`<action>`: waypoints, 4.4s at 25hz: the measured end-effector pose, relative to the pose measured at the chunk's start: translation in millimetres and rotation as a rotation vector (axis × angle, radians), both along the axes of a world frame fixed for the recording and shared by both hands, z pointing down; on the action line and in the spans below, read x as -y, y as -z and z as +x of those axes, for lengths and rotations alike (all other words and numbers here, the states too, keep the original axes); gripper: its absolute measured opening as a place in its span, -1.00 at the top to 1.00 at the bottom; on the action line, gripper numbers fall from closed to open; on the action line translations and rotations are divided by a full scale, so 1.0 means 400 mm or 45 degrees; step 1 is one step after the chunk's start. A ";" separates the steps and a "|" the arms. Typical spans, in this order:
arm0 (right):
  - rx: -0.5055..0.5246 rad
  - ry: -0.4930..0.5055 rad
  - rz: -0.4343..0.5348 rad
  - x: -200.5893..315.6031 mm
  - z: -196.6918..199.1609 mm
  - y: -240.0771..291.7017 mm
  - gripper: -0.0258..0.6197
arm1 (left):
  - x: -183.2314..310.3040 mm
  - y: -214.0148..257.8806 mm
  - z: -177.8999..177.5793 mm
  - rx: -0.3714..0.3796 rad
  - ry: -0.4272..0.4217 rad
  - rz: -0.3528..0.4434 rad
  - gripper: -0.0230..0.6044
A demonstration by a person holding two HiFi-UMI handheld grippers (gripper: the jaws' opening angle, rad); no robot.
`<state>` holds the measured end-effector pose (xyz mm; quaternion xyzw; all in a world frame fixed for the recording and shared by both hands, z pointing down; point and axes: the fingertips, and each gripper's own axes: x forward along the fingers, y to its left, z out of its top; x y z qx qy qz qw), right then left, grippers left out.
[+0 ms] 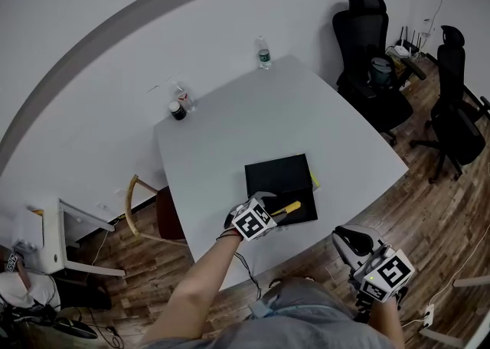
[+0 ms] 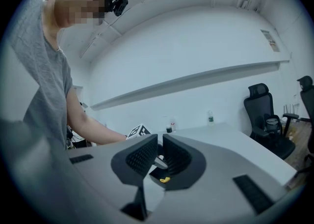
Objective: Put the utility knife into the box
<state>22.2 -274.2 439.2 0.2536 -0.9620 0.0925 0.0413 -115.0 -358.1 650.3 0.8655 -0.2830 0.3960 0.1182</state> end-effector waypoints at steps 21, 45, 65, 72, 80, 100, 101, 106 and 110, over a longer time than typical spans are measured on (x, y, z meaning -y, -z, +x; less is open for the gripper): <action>0.053 0.151 -0.001 -0.032 -0.039 0.079 0.78 | -0.135 0.244 -0.020 -0.307 0.163 0.147 0.52; 0.108 0.285 -0.009 -0.067 -0.038 0.176 0.78 | -0.285 0.423 0.039 -0.563 0.147 0.264 0.87; 0.160 0.186 0.000 -0.070 -0.063 0.155 0.78 | -0.382 0.569 0.051 -0.808 0.094 0.426 0.87; 0.191 0.172 -0.013 -0.092 -0.072 0.138 0.78 | -0.424 0.578 0.094 -0.799 0.055 0.442 0.87; 0.177 0.211 -0.032 -0.122 -0.083 0.100 0.78 | -0.436 0.585 0.082 -0.840 0.082 0.479 0.87; 0.082 0.375 -0.046 -0.195 -0.109 0.001 0.79 | -0.445 0.528 0.087 -0.797 0.056 0.456 0.87; 0.083 0.367 -0.052 -0.193 -0.106 -0.006 0.79 | -0.447 0.526 0.095 -0.804 0.054 0.446 0.87; 0.111 0.335 -0.072 -0.186 -0.104 -0.032 0.79 | -0.448 0.502 0.104 -0.885 0.058 0.426 0.87; 0.082 0.346 -0.079 -0.192 -0.114 -0.044 0.79 | -0.443 0.471 0.102 -0.887 0.075 0.382 0.87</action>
